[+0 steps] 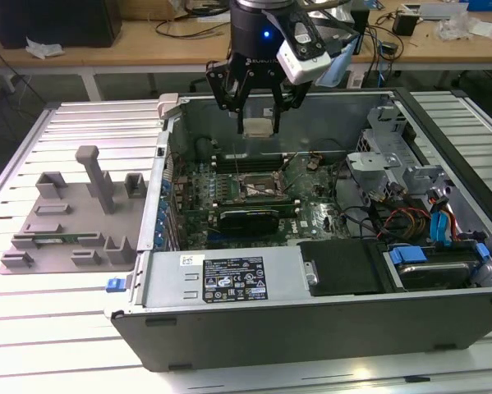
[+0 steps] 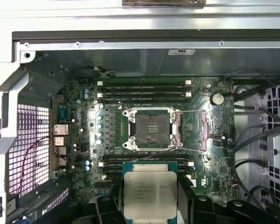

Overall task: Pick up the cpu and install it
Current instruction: 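Pick up the cpu and move it towards the insertion slot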

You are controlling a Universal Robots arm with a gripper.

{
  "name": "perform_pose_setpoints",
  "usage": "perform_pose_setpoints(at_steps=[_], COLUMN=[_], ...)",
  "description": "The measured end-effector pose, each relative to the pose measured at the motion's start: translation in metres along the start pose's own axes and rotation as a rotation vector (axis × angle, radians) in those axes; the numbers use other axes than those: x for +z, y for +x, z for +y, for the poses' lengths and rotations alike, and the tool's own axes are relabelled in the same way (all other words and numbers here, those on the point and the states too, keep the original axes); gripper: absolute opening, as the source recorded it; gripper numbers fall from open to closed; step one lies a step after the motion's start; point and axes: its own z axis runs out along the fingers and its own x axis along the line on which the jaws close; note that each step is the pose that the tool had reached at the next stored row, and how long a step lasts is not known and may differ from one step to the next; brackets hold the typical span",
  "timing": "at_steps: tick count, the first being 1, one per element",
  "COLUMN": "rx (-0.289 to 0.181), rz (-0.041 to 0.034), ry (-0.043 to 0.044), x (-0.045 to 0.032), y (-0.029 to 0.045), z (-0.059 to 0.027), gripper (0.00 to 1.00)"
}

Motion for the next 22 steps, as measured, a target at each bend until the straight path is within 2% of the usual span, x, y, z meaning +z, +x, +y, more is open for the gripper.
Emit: perform_pose_setpoints(at_steps=[4,6,8,16,17,22], rx=[0.000,0.001,0.001,0.001,0.001,-0.005], rz=[0.0100,0.0127,0.0151,0.0153,0.0153,0.0122], ry=[0.0003,0.0003,0.0003,0.0004,0.0004,0.0004], x=[0.0076,0.0116,0.0192,0.0353,0.0392,0.0510], y=[-0.0050,-0.0075,-0.0088,-0.0090,-0.0090,-0.0081], z=[-0.0003,-0.0004,-0.0008,0.0008,0.0012,0.0038], gripper=[0.55,0.55,0.55,0.55,0.55,0.55])
